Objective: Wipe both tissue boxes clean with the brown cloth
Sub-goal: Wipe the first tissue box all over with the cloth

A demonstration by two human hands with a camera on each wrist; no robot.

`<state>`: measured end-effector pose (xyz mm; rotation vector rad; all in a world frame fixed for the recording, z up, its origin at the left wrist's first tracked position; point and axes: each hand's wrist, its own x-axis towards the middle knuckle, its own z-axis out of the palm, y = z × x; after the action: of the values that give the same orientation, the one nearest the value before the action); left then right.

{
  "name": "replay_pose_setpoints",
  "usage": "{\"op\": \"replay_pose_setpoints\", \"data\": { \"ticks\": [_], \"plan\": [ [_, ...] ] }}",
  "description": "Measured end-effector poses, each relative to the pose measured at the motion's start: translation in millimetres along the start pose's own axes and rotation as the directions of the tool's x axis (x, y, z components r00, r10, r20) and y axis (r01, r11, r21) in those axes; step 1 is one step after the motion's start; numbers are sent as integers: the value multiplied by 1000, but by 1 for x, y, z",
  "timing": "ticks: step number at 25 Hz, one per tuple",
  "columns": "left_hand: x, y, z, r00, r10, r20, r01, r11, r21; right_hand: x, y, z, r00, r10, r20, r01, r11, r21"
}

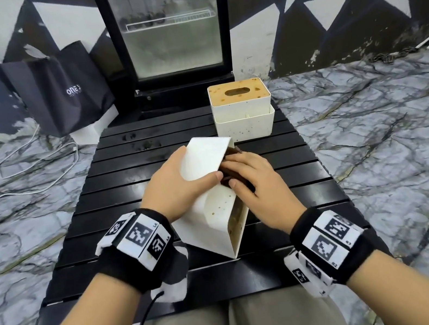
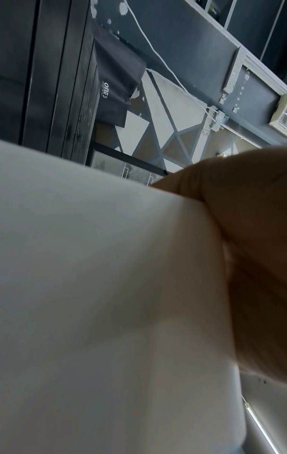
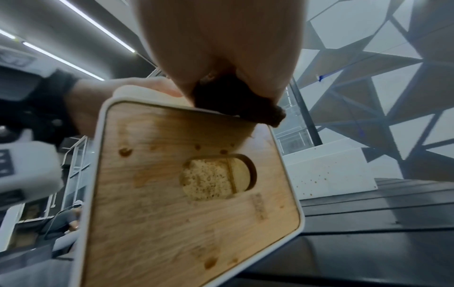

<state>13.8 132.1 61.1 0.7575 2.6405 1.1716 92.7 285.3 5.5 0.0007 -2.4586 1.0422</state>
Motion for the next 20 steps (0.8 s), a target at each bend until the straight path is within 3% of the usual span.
{"op": "replay_pose_setpoints", "data": {
  "ticks": [6,12,20],
  "plan": [
    [0,-2,1,1000,12,-16,-12,1000,17,22,9,-5,998,49,-32,-50,998,-31],
    [0,-1,3,1000,11,-27,-11,1000,-4,3,3,2,1000,-14,-14,14,1000,20],
    [1,-1,5,999,0,-47,1,1000,15,14,4,2,998,45,-42,-44,999,23]
  ]
}}
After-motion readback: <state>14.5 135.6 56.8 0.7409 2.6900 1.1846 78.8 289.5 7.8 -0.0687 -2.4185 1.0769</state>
